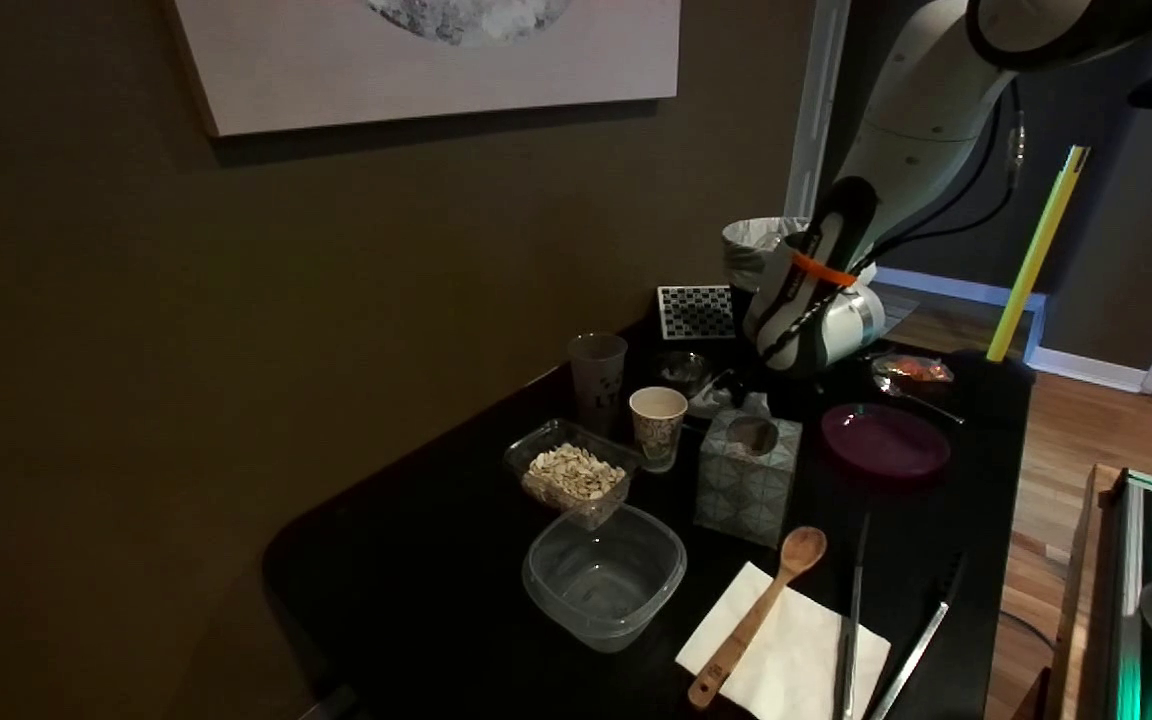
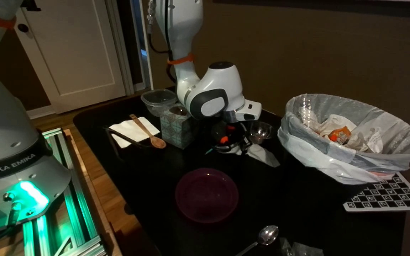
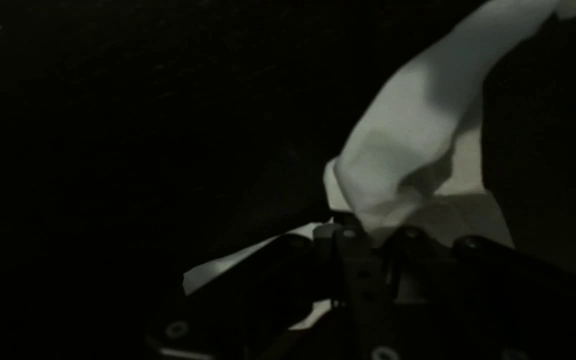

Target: Move some white objects from the bowl to the paper towel, then wrap the and put them in the bin

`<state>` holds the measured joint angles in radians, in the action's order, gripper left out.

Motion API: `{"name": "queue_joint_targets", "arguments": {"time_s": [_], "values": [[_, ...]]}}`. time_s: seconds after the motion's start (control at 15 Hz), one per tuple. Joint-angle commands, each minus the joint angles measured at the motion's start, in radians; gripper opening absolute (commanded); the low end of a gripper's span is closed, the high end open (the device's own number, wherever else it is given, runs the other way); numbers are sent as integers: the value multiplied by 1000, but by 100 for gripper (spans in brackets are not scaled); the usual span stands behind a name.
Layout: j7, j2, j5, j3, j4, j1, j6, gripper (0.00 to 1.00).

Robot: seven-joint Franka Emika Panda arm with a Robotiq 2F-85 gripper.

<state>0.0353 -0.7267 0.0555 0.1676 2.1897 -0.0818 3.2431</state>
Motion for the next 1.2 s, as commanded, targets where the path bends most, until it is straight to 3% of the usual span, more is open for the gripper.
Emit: {"name": "queue_joint_targets", "arguments": {"time_s": [0.0,0.53,0.87,0.93,1.13], "values": [[10,48,6,54,28,62,-53,2],[44,204,-7,161,106,185,-157,2],[34,388,-49,138,159,155,-290,2],[24,441,-41,105,169,122,-335,2],[55,562,-70,110,177,116,-450,2]]}}
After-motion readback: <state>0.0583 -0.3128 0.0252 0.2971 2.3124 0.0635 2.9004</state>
